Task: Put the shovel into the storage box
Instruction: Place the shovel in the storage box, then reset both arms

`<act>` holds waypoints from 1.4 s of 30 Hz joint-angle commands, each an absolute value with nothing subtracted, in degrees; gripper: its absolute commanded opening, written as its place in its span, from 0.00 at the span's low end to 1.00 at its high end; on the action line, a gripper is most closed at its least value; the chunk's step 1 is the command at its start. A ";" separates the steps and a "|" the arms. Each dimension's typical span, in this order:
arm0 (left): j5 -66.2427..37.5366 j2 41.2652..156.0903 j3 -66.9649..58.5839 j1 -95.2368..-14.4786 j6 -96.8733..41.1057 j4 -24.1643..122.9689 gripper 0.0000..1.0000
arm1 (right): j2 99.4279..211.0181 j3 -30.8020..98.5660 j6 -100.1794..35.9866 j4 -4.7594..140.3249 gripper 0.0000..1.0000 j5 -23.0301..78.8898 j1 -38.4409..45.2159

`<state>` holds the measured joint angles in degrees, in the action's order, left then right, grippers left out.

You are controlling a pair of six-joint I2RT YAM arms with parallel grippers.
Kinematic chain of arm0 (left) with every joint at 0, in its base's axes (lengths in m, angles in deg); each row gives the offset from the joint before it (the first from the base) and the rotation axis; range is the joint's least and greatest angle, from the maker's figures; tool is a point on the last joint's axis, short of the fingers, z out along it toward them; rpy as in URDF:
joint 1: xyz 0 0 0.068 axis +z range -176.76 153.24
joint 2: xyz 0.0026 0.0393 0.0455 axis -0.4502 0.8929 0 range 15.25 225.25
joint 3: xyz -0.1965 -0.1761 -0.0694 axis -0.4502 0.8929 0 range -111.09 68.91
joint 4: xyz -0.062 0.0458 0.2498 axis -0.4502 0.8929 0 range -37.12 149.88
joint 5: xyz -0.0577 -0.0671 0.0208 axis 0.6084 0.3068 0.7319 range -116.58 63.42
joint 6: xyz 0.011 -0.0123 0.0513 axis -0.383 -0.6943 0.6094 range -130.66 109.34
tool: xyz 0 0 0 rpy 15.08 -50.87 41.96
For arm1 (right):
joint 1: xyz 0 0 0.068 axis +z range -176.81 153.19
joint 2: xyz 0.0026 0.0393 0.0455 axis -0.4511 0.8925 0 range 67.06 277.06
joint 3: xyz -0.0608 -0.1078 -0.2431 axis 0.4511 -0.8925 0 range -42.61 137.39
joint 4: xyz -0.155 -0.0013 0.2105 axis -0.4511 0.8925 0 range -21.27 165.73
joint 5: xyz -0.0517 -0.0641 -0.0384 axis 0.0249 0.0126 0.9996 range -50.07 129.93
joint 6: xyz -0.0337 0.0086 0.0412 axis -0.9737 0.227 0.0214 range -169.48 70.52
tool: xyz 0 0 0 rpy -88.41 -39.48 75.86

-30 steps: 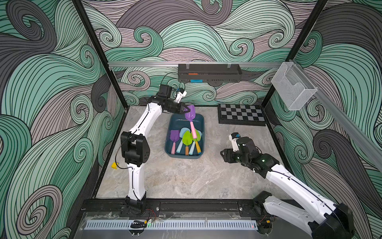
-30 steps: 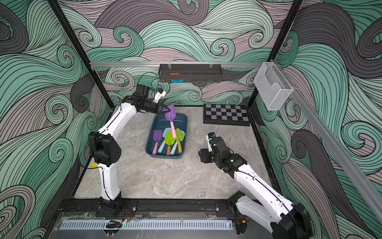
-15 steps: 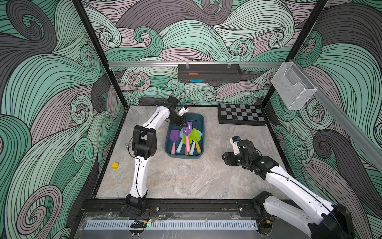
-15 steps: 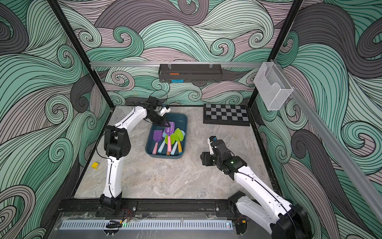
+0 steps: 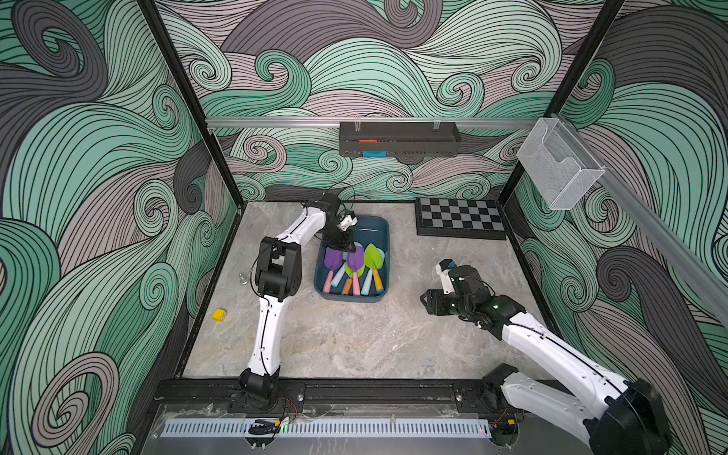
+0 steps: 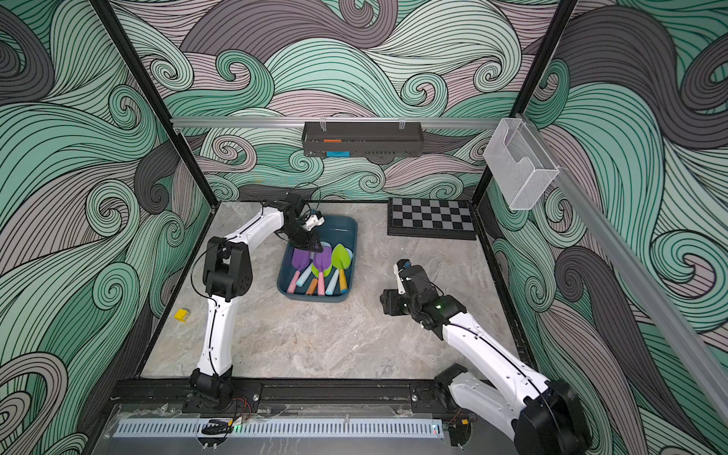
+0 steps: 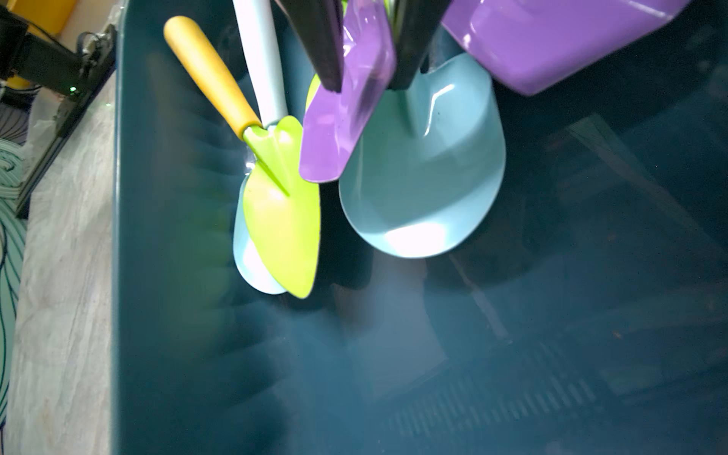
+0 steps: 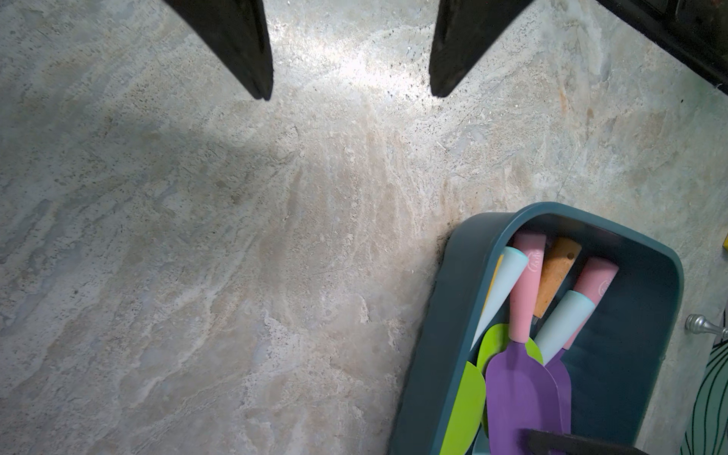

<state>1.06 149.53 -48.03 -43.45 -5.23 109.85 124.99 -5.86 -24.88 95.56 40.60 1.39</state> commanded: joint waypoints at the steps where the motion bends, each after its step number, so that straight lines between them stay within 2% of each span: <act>1: 1.09 146.67 -48.40 -43.97 -5.72 110.34 0.30 | 125.76 -5.94 -25.12 94.29 0.68 39.63 1.04; 6: 1.30 140.45 -47.69 -43.98 -7.26 109.14 0.36 | 127.45 -5.00 -26.64 94.12 0.83 39.58 0.53; 9: 0.03 135.41 -44.43 -43.95 -8.64 106.55 0.38 | 129.08 -3.70 -28.22 94.05 0.99 39.56 -0.13; 15: -8.40 123.82 -30.16 -43.44 -13.00 96.37 0.44 | 132.96 -0.62 -30.26 92.71 0.99 40.34 -2.61; 23: -23.21 104.97 -2.90 -38.24 -19.53 79.17 0.46 | 136.78 0.38 -37.05 85.24 0.99 43.84 -8.88; 27: -25.74 93.96 10.97 -32.97 -20.25 69.73 0.49 | 133.05 -7.47 -45.35 71.41 0.99 49.61 -11.16; 30: -27.23 88.42 18.71 -28.05 -21.83 63.79 0.56 | 130.25 -15.01 -50.30 56.79 0.99 50.65 -13.14; 36: -27.38 88.89 23.96 -22.90 -22.57 58.41 0.58 | 134.66 -18.86 -52.37 44.57 0.99 50.00 -19.64; 38: -26.91 90.55 24.69 -21.75 -22.87 56.96 0.57 | 137.73 -20.74 -52.32 37.03 0.99 50.09 -20.96; 42: -26.76 92.41 25.74 -19.96 -23.38 54.58 0.55 | 146.02 -18.28 -52.48 32.55 0.99 47.57 -22.90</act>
<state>-26.37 91.56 25.47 -21.13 -22.46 58.64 142.24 -19.63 -51.09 41.16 48.60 -21.89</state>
